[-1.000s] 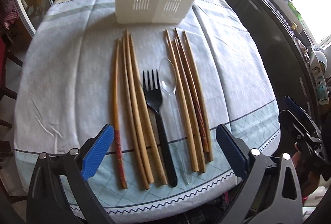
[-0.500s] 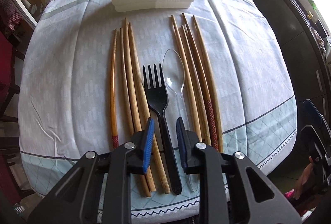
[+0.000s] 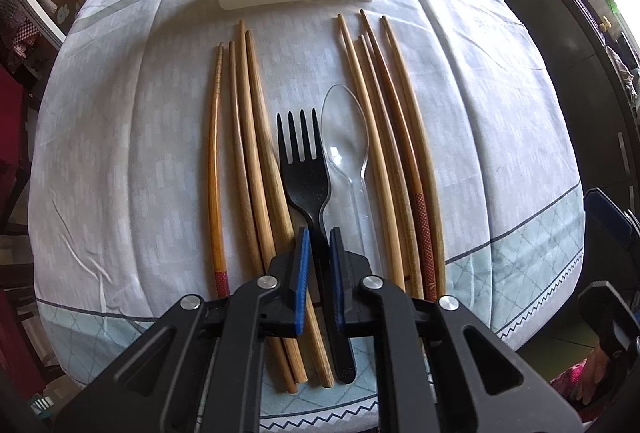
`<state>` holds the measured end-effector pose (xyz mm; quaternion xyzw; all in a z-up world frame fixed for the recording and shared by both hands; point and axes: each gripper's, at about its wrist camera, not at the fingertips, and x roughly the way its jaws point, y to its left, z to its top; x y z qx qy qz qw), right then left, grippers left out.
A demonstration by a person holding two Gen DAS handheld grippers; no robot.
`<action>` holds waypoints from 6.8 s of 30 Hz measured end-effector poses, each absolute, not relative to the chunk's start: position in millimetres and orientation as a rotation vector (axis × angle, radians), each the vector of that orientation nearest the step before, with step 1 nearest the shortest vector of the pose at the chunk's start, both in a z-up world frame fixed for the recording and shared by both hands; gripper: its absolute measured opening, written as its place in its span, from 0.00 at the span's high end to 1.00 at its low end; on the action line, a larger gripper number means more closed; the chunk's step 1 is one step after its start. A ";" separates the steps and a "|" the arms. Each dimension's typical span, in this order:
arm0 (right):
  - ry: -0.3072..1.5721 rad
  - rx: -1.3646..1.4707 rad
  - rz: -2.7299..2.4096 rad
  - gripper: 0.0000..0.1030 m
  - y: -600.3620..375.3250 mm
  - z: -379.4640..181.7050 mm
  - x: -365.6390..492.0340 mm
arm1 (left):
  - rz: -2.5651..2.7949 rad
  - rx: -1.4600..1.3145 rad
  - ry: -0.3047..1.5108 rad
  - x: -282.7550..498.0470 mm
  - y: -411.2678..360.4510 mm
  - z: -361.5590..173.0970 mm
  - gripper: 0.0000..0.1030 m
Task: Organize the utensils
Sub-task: 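Lower the left tool onto the black fork and close it while the right tool approaches the clear spoon, then lift the black fork with the left tool while the right tool grasps the clear spoon, then drop the fork into the white caddy with the left tool while the right tool drops the spoon in, then grasp a wooden chopstick with the left tool while the right tool grasps another chopstick, then lift the chopstick upright into the caddy with the left tool while the right tool does likewise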
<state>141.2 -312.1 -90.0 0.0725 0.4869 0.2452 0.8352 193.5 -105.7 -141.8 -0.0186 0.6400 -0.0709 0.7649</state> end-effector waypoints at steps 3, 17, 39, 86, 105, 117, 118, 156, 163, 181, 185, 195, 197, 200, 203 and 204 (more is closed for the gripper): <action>1.101 0.139 0.564 0.26 -297.2 -93.3 154.2 | -0.159 -0.056 1.385 197.6 -101.9 -141.5 0.91; 1.342 0.169 0.646 0.70 -244.0 -118.8 199.1 | -0.171 -0.130 1.240 198.3 -60.1 -90.3 0.92; 1.455 -0.062 0.493 0.88 -162.7 -155.8 226.6 | -0.181 -0.121 1.172 174.2 -38.1 -80.0 0.92; 0.591 0.305 0.554 0.91 -252.8 42.5 253.8 | -0.136 -0.063 0.460 308.2 -45.3 -8.7 0.82; 0.417 0.137 0.350 0.90 -196.3 14.3 362.0 | -0.156 -0.041 0.560 209.8 -12.1 -8.0 0.68; 0.483 0.016 0.345 0.89 -196.4 -41.5 324.3 | -0.144 0.012 0.868 201.0 -17.5 -64.0 0.67; 0.491 0.013 0.345 0.89 -198.5 -45.3 321.1 | -0.140 0.016 0.887 201.8 -17.1 -67.5 0.67; 1.254 -0.005 0.449 0.78 -226.3 -165.6 288.8 | -0.091 0.074 1.270 231.9 -32.0 -137.5 0.93; 1.271 -0.065 0.418 0.78 -208.9 -170.0 289.6 | -0.075 0.071 1.263 233.3 -20.3 -137.8 0.93; 1.179 -0.085 0.391 0.93 -204.1 -151.3 275.9 | -0.096 0.029 1.235 228.3 -12.3 -132.5 0.93; 1.102 -0.030 0.426 0.93 -219.1 -118.8 263.8 | -0.102 0.037 1.170 223.4 -11.1 -113.0 0.93; 0.928 0.039 0.472 0.93 -251.9 -50.1 229.9 | -0.138 0.045 1.004 187.9 -18.3 -50.8 0.94; 0.910 0.039 0.473 0.93 -254.9 -47.2 225.7 | -0.140 0.050 0.970 181.2 -18.9 -39.9 0.94; 0.902 0.038 0.479 0.93 -256.1 -44.4 219.7 | -0.147 0.057 0.938 172.9 -20.8 -28.6 0.94; 0.891 0.038 0.482 0.93 -254.6 -43.3 212.8 | -0.156 0.055 0.919 168.2 -21.4 -20.4 0.94; 0.888 0.040 0.485 0.93 -255.4 -42.7 211.6 | -0.158 0.056 0.913 166.8 -21.1 -18.2 0.94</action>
